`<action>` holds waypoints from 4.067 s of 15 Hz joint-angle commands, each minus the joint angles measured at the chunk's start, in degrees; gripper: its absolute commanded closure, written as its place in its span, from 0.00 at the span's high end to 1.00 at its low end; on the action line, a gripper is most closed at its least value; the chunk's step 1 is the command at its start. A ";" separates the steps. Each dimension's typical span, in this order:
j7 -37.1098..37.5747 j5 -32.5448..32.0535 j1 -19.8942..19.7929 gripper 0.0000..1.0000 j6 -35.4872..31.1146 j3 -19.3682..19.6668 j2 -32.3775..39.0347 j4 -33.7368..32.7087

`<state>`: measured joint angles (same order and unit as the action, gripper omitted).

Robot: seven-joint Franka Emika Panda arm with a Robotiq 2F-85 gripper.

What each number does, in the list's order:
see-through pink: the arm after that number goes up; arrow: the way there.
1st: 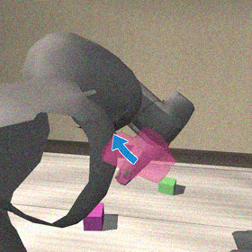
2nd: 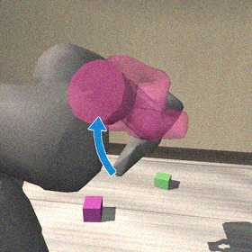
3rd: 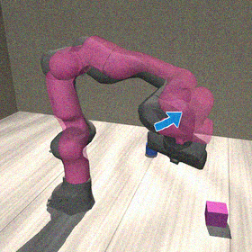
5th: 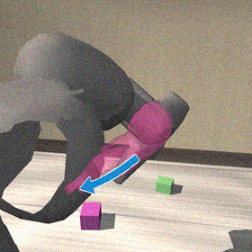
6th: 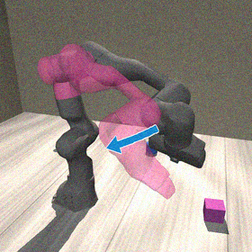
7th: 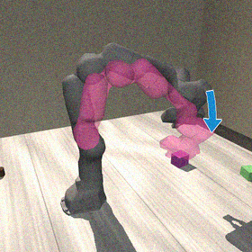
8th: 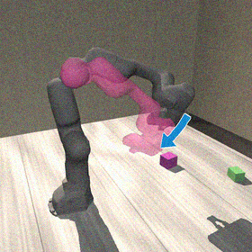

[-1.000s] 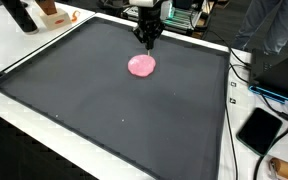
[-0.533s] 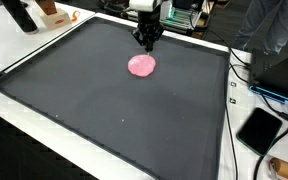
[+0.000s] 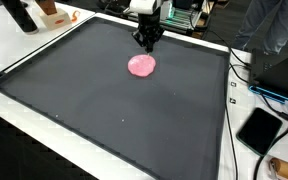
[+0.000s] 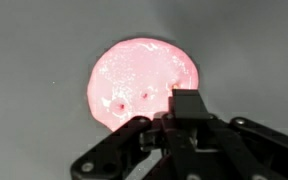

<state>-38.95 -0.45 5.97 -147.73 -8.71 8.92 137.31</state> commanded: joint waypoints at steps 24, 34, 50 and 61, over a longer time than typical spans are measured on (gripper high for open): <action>0.91 1.54 -0.33 0.03 9.47 0.52 -10.24 -0.81; 6.02 1.49 0.57 0.03 22.64 1.88 -16.20 -6.92; 10.90 0.70 2.09 0.03 29.26 1.56 -16.06 -12.79; -4.63 23.82 -4.71 0.03 34.05 10.40 -6.77 -20.48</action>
<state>-38.52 17.27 3.39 -115.96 0.51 -1.18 118.96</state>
